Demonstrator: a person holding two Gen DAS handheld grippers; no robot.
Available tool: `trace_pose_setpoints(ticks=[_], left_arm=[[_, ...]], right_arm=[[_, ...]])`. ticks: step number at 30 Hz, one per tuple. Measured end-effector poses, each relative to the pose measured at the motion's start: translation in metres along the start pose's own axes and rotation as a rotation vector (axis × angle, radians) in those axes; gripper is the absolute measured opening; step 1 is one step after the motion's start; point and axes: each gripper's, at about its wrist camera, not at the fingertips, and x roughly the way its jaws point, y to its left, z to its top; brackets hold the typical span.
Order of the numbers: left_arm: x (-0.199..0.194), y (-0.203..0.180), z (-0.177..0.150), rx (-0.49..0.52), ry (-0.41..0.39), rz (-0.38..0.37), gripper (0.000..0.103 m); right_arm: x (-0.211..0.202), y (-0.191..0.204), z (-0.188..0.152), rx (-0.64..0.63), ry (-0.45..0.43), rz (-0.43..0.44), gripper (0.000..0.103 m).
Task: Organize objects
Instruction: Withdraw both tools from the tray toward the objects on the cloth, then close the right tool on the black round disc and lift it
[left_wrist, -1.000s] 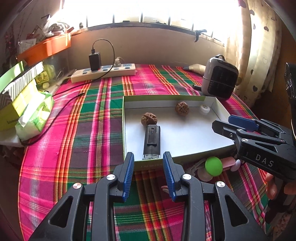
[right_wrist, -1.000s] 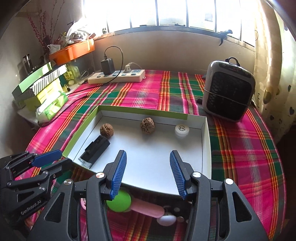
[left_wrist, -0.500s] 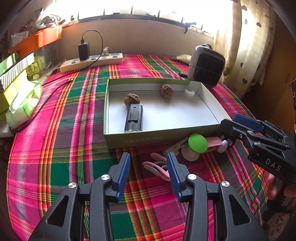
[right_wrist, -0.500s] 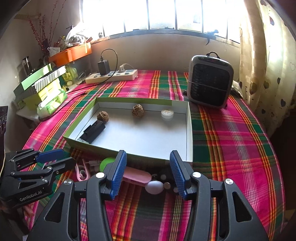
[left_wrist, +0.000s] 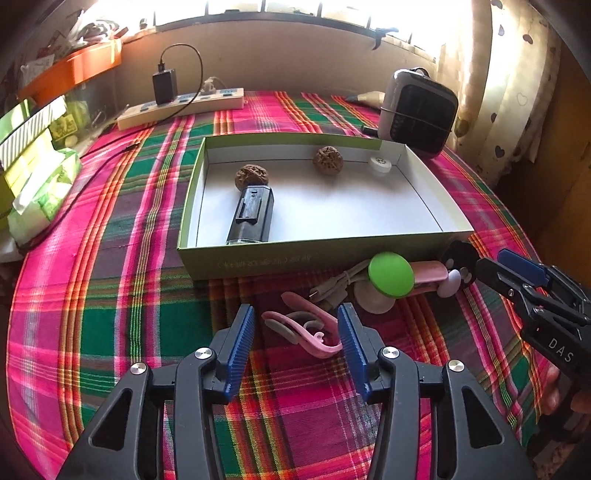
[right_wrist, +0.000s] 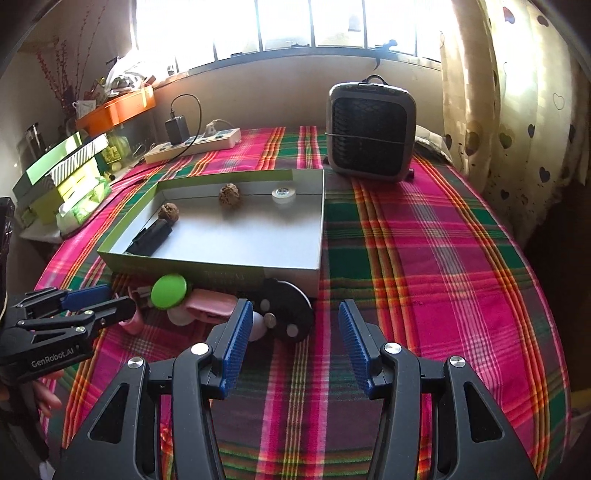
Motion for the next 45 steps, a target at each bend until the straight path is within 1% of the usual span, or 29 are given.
trace_pose_setpoints(ticks=[9,14,17,26,31,33,35,37,38,45], left_arm=[[0.000,0.000,0.001,-0.002,0.003,0.003,0.048],[0.001,0.006,-0.003,0.001,0.016,0.025,0.049],[0.000,0.011,-0.004,-0.011,0.016,0.012,0.049],[-0.001,0.014,-0.004,-0.004,0.019,0.030,0.049],[-0.003,0.021,-0.005,-0.013,0.018,0.043,0.049],[-0.004,0.023,-0.005,-0.016,0.017,0.046,0.049],[-0.004,0.024,-0.006,-0.015,0.016,0.049,0.049],[-0.005,0.024,-0.006,-0.013,0.017,0.052,0.049],[-0.005,0.025,-0.006,-0.011,0.017,0.054,0.049],[-0.008,0.032,-0.008,-0.028,0.017,0.050,0.049]], right_arm=[[0.007,0.002,-0.006,-0.018,0.027,0.027,0.050],[0.012,-0.003,-0.003,-0.005,0.030,0.013,0.050],[0.015,-0.007,-0.001,0.003,0.033,0.014,0.050],[0.027,-0.011,0.008,0.008,0.059,0.058,0.050],[0.037,-0.016,0.007,0.056,0.098,0.090,0.050],[0.038,-0.016,0.005,0.055,0.097,0.092,0.050],[0.036,-0.016,0.005,0.050,0.092,0.105,0.044],[0.034,-0.016,0.006,0.049,0.086,0.115,0.034],[0.033,-0.015,0.006,0.045,0.082,0.110,0.033],[0.027,-0.017,0.004,0.037,0.065,0.101,0.032]])
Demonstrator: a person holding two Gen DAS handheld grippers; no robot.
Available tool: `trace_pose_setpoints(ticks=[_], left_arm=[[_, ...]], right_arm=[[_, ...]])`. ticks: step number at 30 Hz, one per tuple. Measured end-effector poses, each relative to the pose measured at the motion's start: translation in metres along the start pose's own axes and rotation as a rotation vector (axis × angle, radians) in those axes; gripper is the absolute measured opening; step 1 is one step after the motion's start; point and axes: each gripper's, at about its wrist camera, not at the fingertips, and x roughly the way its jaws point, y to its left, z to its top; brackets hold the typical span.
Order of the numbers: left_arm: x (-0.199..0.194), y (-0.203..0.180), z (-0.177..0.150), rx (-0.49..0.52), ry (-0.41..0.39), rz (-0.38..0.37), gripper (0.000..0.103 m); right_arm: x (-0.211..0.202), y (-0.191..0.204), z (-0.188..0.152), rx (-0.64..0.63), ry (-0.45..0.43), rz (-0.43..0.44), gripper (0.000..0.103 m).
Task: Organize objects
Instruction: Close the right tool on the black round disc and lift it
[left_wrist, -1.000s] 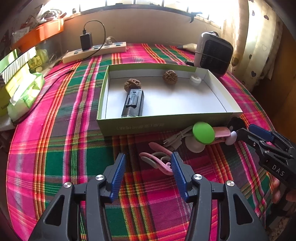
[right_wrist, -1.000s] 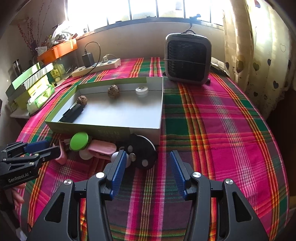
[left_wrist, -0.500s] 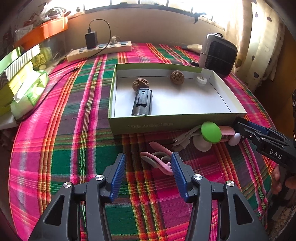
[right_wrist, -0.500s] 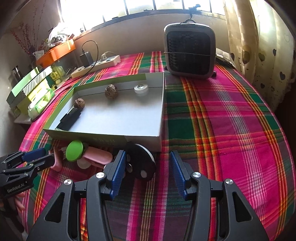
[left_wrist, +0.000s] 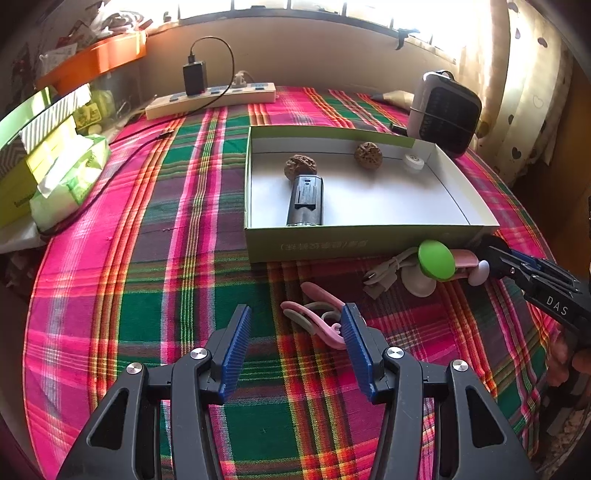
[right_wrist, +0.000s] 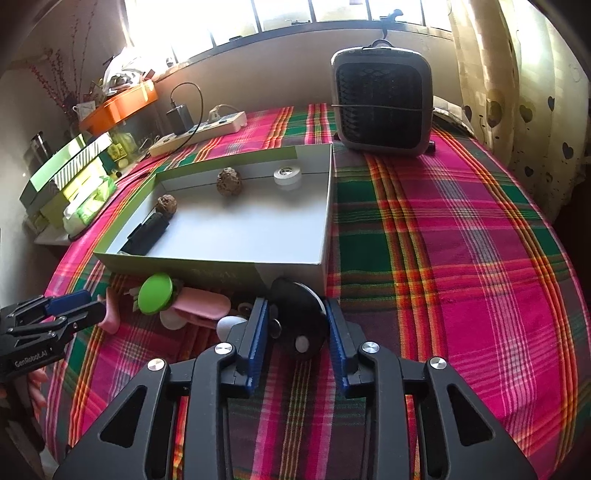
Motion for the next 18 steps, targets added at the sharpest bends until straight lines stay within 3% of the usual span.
trace_pose_setpoints(ticks=[10,18], left_arm=[[-0.010,-0.001,-0.002,-0.036,-0.013,-0.094,0.049],[0.004,-0.017,0.002,-0.017,0.015,-0.038,0.049]], right_arm=[[-0.013,-0.007,-0.013,0.025,-0.007,-0.021,0.032],[-0.014,-0.005,-0.018,0.024,-0.002,-0.012,0.032]])
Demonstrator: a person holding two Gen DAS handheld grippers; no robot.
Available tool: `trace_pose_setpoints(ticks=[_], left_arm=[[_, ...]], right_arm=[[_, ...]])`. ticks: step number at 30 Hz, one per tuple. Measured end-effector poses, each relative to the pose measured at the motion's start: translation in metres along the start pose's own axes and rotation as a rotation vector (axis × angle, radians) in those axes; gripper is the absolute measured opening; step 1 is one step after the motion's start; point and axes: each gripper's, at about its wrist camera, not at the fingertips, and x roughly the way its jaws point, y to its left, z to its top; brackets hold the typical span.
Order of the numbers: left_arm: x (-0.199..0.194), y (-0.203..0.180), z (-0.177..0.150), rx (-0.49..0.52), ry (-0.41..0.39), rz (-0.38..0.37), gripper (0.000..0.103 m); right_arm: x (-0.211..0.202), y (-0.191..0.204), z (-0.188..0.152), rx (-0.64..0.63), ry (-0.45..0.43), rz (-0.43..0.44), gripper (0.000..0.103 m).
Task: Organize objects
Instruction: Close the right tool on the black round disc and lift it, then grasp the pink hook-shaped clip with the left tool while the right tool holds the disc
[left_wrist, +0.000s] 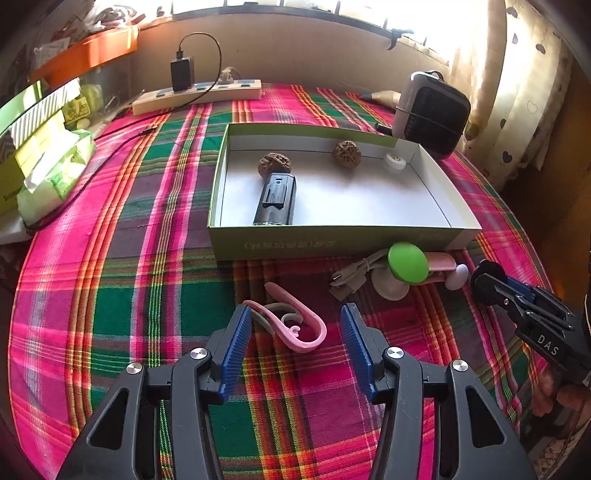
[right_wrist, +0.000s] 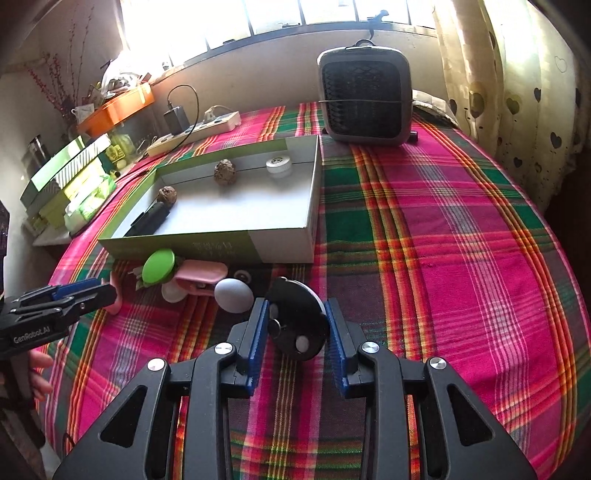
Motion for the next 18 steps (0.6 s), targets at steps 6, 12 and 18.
trace_pose_setpoints(ticks=[6,12,18], left_arm=[[0.006,0.005,-0.003,-0.019,0.025,0.040,0.049],[0.003,0.015,-0.006,-0.030,0.026,0.051,0.049],[0.001,0.023,-0.007,-0.038,0.024,0.056,0.049]], right_arm=[[0.002,0.003,-0.002,-0.008,0.007,0.008,0.031],[0.001,0.003,-0.003,-0.009,0.009,0.015,0.031],[0.001,0.006,-0.004,-0.015,0.013,0.027,0.031]])
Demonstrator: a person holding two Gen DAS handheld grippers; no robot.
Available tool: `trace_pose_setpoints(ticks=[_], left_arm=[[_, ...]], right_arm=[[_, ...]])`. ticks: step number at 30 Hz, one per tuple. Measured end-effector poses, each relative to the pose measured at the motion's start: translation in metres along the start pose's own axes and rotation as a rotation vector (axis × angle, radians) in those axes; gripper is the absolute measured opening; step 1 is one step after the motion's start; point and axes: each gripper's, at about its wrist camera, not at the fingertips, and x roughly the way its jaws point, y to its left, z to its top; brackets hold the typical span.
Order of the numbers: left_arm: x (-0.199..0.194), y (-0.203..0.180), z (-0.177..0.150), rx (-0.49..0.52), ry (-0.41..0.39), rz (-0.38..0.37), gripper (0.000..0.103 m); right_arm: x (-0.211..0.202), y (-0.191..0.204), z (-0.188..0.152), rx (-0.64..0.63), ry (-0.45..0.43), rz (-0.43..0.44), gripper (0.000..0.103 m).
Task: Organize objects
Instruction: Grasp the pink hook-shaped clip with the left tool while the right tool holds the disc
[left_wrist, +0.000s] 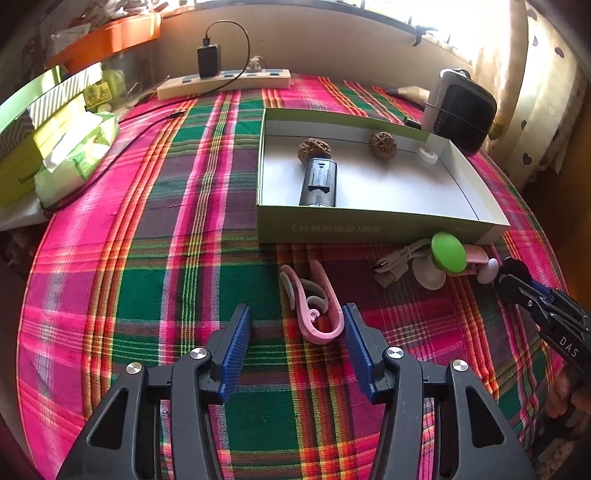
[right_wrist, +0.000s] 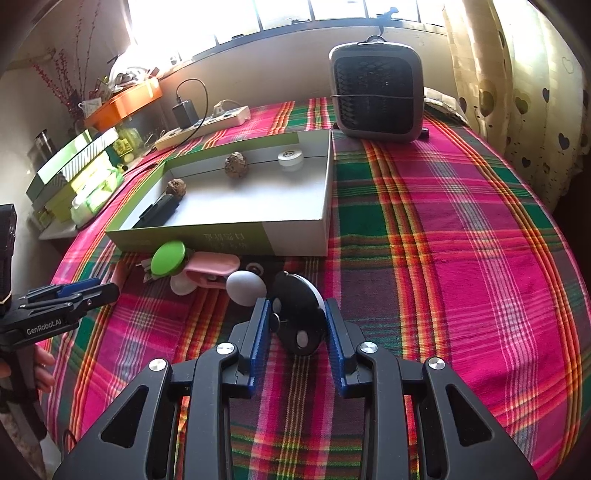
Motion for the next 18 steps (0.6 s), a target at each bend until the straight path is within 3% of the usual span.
trace_pose_setpoints(ticks=[10,18], left_arm=[[0.0009,0.0077,0.0042,-0.008,-0.005,-0.022,0.049],[0.0061,0.0084,0.0105,-0.005,-0.023,0.008,0.049]], right_arm=[[0.0033,-0.0001,0.0008,0.002,0.016,0.006,0.031],[0.0076,0.0037,0.0044,-0.034,0.023,-0.013,0.031]])
